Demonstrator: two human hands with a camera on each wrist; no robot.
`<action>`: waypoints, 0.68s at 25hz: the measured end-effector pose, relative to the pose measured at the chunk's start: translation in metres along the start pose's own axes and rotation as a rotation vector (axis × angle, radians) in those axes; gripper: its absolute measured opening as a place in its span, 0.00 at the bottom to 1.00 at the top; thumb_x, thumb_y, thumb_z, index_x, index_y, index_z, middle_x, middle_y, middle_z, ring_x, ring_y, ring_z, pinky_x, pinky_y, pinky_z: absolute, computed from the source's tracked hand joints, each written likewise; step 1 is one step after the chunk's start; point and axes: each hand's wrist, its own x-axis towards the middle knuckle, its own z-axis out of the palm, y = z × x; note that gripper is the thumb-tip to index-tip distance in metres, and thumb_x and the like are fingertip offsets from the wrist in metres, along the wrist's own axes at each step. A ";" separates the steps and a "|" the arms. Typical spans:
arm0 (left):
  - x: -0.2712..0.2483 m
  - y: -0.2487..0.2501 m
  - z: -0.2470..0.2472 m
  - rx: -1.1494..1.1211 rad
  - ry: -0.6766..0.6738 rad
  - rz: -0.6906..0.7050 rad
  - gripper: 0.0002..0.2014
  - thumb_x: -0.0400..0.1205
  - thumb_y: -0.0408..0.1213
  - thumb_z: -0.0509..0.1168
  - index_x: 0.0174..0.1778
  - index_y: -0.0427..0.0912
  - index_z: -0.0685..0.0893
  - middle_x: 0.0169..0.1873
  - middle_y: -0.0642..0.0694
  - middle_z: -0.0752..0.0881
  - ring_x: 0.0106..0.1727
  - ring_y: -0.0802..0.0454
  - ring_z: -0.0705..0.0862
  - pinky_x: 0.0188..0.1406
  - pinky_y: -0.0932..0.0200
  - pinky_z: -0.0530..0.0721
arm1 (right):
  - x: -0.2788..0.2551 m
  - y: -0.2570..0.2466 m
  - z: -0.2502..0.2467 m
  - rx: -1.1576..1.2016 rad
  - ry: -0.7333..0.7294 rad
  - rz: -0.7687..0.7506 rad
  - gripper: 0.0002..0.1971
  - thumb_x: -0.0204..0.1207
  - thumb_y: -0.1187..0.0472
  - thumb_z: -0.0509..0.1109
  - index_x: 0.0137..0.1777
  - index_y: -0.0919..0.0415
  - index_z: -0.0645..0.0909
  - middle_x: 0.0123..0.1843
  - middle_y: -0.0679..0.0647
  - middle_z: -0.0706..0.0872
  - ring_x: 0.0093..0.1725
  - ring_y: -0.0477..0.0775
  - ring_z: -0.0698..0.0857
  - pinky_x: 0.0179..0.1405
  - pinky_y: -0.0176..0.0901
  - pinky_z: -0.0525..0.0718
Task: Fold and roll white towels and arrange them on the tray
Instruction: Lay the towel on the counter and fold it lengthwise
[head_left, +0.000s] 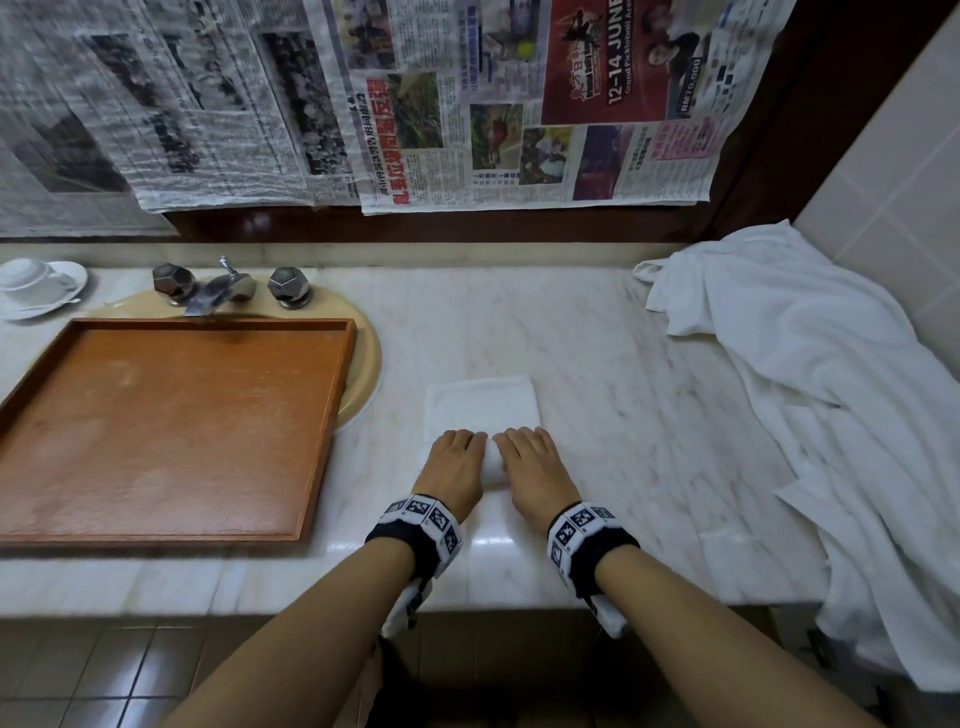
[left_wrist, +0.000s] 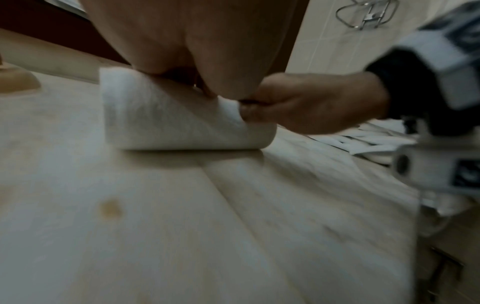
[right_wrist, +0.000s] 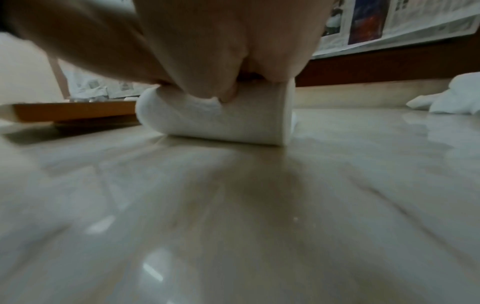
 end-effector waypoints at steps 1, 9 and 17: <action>-0.006 -0.001 0.003 -0.010 0.077 0.030 0.23 0.71 0.21 0.64 0.63 0.34 0.80 0.56 0.38 0.83 0.57 0.38 0.81 0.64 0.50 0.76 | 0.006 0.002 -0.005 0.017 -0.046 0.015 0.22 0.70 0.71 0.59 0.63 0.66 0.80 0.58 0.59 0.84 0.60 0.63 0.82 0.72 0.49 0.65; -0.039 -0.001 0.022 0.028 0.120 0.092 0.25 0.66 0.23 0.68 0.62 0.33 0.81 0.55 0.38 0.83 0.54 0.39 0.81 0.62 0.47 0.81 | 0.005 -0.010 -0.016 0.028 -0.182 0.105 0.17 0.78 0.68 0.62 0.67 0.63 0.76 0.63 0.58 0.80 0.64 0.60 0.77 0.68 0.47 0.70; 0.001 0.004 -0.007 0.086 -0.071 -0.005 0.18 0.79 0.28 0.58 0.65 0.38 0.78 0.60 0.41 0.80 0.61 0.41 0.77 0.64 0.55 0.68 | -0.027 0.001 0.010 -0.058 0.055 -0.017 0.26 0.72 0.68 0.60 0.72 0.62 0.72 0.67 0.56 0.80 0.67 0.60 0.78 0.77 0.54 0.65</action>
